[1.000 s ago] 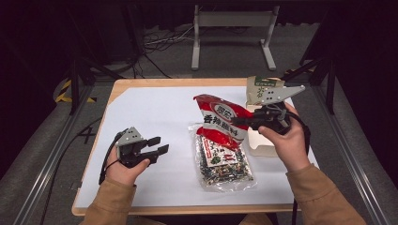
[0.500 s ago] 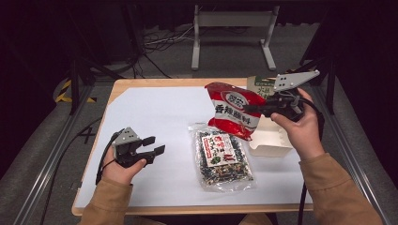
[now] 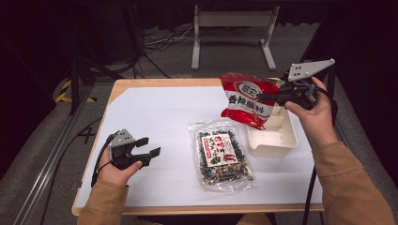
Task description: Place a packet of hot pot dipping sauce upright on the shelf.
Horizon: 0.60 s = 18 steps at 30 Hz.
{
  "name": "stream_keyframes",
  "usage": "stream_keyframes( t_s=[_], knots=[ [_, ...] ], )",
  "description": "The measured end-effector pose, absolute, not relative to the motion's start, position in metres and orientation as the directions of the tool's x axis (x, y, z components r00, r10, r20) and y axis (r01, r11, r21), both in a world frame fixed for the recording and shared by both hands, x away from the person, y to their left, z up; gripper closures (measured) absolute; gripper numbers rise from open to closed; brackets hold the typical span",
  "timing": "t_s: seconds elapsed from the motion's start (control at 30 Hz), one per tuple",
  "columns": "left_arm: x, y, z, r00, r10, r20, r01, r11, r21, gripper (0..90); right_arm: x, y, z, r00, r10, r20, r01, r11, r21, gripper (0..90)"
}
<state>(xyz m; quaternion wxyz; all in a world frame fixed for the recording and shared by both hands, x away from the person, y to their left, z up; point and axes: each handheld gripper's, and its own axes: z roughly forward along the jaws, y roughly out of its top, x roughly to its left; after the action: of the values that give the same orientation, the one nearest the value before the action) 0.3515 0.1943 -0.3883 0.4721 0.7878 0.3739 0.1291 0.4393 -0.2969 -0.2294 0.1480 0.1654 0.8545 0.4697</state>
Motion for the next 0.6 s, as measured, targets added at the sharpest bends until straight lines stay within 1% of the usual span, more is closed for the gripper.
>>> stream_keyframes(
  t_s=[0.27,0.6],
  knots=[
    [0.349,0.201,-0.390,0.670,0.729,-0.143,0.475,-0.272,0.837,31.7,0.454,-0.308,-0.226,-0.898,0.422,-0.125,0.128,0.523,0.843,89.8],
    [0.351,0.204,-0.391,0.671,0.728,-0.141,0.482,-0.283,0.829,30.1,0.469,-0.323,-0.228,-0.884,0.442,-0.151,0.124,0.534,0.837,89.8]
  ],
)
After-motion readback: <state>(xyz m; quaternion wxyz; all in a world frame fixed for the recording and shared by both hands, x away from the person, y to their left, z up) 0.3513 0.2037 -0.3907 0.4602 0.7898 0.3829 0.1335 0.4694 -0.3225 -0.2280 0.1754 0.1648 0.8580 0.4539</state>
